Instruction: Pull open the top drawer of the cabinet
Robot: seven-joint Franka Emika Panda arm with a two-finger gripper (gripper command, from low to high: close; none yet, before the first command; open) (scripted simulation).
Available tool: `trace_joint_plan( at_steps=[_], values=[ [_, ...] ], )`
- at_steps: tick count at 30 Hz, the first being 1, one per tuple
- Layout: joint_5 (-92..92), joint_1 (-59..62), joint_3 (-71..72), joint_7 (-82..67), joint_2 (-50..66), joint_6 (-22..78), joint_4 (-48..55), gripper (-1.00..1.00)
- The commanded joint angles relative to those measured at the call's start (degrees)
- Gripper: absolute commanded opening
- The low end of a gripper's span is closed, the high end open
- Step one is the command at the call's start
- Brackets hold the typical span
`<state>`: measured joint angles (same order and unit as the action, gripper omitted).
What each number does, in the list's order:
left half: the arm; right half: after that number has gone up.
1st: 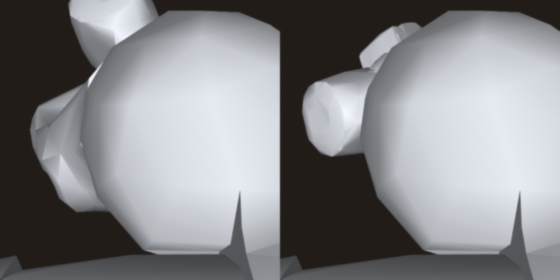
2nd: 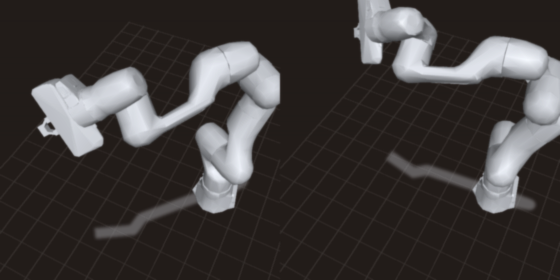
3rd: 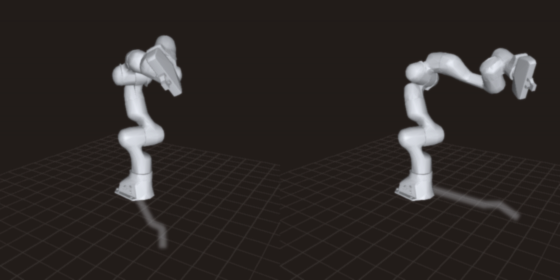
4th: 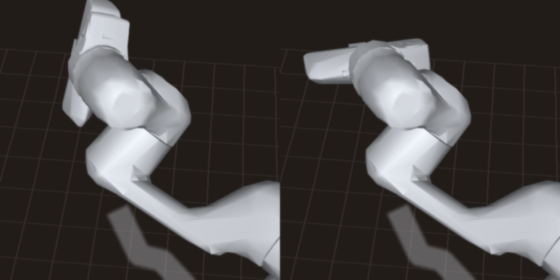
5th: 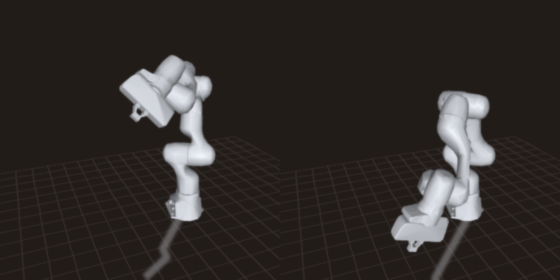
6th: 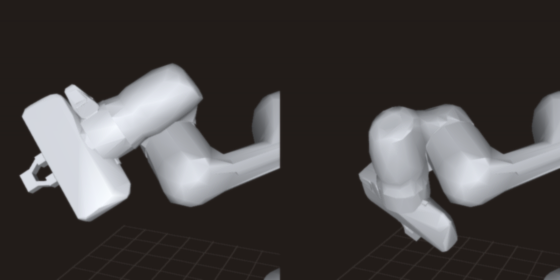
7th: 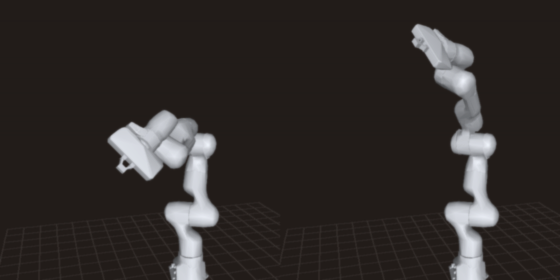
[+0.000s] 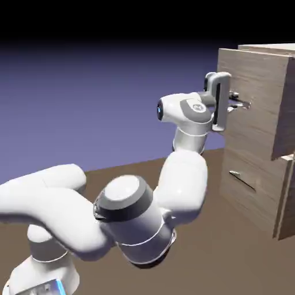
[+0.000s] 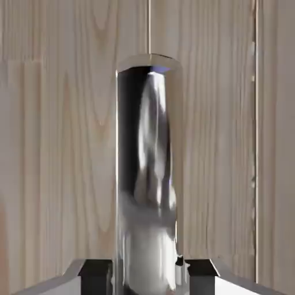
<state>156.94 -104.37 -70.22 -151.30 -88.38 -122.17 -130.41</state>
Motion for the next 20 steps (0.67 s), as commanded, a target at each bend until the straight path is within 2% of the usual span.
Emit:
trace_joint_plan(
  at_steps=[1, 16, 17, 20],
  values=[
    [-0.62, 1.36, 0.48, 0.08, -0.20, 0.76, -2.08, -1.00],
    [-13.02, 22.71, 12.68, 0.25, -7.51, 9.74, -32.50, -1.00],
    [-13.02, 22.71, 12.69, 0.25, -7.52, 9.74, -32.50, 1.00],
    [-16.68, 25.90, 15.80, -0.47, -9.98, 10.49, -36.65, 1.00]
  ],
)
